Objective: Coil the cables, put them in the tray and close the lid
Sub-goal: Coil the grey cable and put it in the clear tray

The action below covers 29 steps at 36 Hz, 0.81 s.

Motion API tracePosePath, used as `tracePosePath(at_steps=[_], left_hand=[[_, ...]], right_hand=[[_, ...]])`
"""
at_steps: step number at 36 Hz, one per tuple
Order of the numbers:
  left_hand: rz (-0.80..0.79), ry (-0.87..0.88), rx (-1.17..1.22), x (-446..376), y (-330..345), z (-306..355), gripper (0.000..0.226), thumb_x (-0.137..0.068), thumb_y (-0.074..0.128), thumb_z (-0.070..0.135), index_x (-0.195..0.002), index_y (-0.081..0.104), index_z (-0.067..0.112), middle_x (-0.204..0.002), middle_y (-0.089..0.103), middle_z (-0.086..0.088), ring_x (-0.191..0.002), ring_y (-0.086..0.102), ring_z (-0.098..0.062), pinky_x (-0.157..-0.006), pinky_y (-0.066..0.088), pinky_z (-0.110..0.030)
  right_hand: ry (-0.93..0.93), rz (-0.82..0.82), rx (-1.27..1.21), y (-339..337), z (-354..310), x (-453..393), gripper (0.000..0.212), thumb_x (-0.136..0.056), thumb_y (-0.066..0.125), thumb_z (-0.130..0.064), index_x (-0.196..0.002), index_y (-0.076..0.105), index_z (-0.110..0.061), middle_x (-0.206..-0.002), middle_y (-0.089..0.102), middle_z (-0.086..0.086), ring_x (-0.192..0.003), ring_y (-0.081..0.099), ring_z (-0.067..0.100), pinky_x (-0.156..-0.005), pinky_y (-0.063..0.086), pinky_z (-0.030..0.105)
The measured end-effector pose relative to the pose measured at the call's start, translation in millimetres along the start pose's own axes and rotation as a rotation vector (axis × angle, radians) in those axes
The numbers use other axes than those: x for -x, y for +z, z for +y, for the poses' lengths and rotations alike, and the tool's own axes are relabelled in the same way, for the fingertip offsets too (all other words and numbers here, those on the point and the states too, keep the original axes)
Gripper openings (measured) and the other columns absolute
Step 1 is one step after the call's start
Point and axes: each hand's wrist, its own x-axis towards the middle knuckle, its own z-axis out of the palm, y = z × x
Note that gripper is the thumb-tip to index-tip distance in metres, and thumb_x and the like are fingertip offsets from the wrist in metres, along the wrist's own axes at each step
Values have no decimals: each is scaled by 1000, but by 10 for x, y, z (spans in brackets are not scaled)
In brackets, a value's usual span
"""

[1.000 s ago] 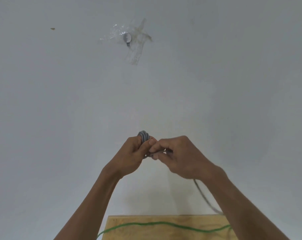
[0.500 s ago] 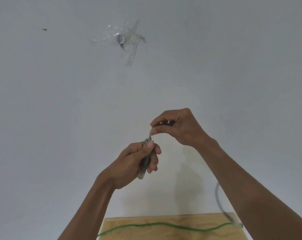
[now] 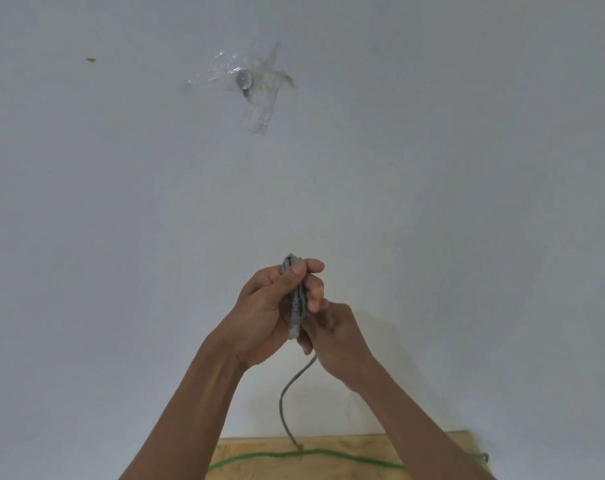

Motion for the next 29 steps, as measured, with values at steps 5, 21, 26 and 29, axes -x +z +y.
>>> tracePosePath(at_steps=[5, 21, 26, 29], left_hand=[[112, 51, -92, -78, -101, -26, 30, -95, 49, 24, -107, 62, 1, -71, 63, -7, -70, 61, -19, -86, 50, -36], [21, -114, -667, 61, -335, -111, 46, -101, 39, 40, -82, 68, 9, -76, 66, -13, -70, 53, -26, -74, 40, -46], [33, -149, -483, 78, -272, -182, 52, -105, 30, 42, -94, 66, 5, -64, 59, -9, -61, 48, -22, -77, 39, -49], [35, -139, -340, 88, -198, -148, 57, -103, 30, 46, -93, 64, 1, -58, 51, -11, -58, 43, -23, -76, 47, -42]], right_hand=[[27, -49, 24, 38, 56, 120, 25, -100, 55, -16, -81, 71, -17, -64, 66, -3, -50, 44, 14, -50, 37, 27], [-323, -340, 724, -427, -628, -200, 13, -91, 65, -20, -99, 71, -29, -79, 74, -17, -73, 69, 6, -70, 55, 34], [-456, -342, 674, -507, -736, -459, 14, -78, 77, -33, -91, 74, -30, -79, 72, -9, -76, 67, 15, -67, 54, 45], [-519, -333, 587, -519, -756, -557, 13, -77, 81, -29, -88, 77, -24, -78, 71, -7, -71, 66, 16, -62, 52, 42]])
